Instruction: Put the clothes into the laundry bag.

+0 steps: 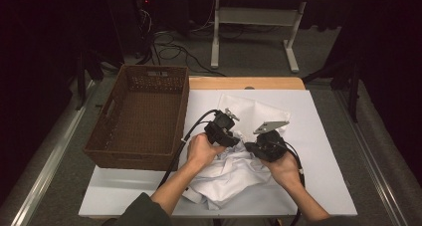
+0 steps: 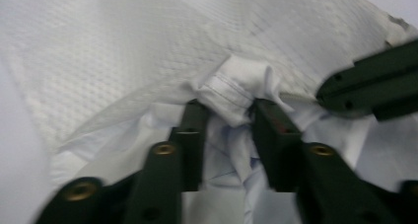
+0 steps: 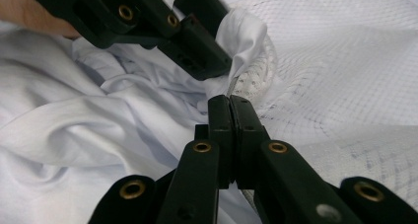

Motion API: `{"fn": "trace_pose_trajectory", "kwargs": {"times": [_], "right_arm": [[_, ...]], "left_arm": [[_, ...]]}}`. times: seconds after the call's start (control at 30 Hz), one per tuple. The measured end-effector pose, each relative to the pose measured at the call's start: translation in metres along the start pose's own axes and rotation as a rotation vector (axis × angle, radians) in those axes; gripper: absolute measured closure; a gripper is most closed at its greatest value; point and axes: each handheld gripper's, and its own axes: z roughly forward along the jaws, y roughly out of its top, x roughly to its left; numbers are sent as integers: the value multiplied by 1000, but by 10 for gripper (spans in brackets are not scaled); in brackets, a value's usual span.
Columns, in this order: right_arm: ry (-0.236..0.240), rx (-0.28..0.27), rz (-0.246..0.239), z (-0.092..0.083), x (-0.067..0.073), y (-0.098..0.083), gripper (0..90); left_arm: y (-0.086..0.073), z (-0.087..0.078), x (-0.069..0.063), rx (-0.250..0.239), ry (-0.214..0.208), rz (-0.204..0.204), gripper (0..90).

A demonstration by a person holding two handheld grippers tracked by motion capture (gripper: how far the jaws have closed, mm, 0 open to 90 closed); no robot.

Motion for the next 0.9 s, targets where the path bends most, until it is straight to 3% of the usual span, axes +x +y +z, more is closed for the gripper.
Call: {"fn": "trace_pose_trajectory", "kwargs": {"times": [0.07, 0.1, 0.13, 0.23, 0.3, 0.37, 0.4, 0.43, 0.47, 0.5, 0.6, 0.63, 0.67, 0.7, 0.73, 0.77, 0.9], "right_arm": [[-3, -5, 9, -2, -3, 1, 900], [-3, -5, 9, -2, -3, 1, 900], [-9, -20, 23, -3, -5, 4, 900], [-16, -53, 26, -5, -7, 11, 900], [-12, -79, 24, -7, -8, 17, 900], [-10, -82, 19, -8, -7, 18, 900], [-2, -90, 14, -9, -4, 21, 900], [-2, -90, 14, -9, -4, 21, 900], [13, -84, 8, -6, 1, 19, 900], [15, -76, -2, -4, 4, 17, 900], [16, -54, -11, 1, 8, 11, 900], [17, -43, -10, 2, 8, 8, 900], [14, -24, -11, 4, 7, 3, 900], [14, -24, -11, 4, 7, 3, 900], [7, -3, -18, 6, 6, 1, 900], [7, 15, -27, 9, 5, -1, 900], [6, 16, -17, 9, 3, -3, 900]], "left_arm": [[-1, 0, -2, 7, -8, 14, 833], [-3, -1, -3, 9, -24, 25, 833], [-5, -3, -6, 8, -30, 38, 888], [-10, -6, -15, 31, -66, 85, 898], [-12, 1, -24, 64, -70, 123, 899], [-11, 7, -25, 69, -56, 116, 899], [-9, 17, -20, 67, -34, 73, 898], [-9, 17, -20, 67, -34, 73, 896], [-8, 27, -12, 59, 13, 29, 894], [-8, 30, -7, 56, 12, 7, 888], [-8, 27, -6, 40, 10, -1, 842], [-7, 23, -8, 40, 9, 9, 778], [-7, 17, -12, 45, 20, 21, 596], [-7, 10, -16, 55, 46, 39, 596], [-8, 1, -19, 62, 84, 61, 528], [-9, -18, -21, 64, 180, 89, 430], [-12, -31, -12, 81, 236, 58, 393]]}}
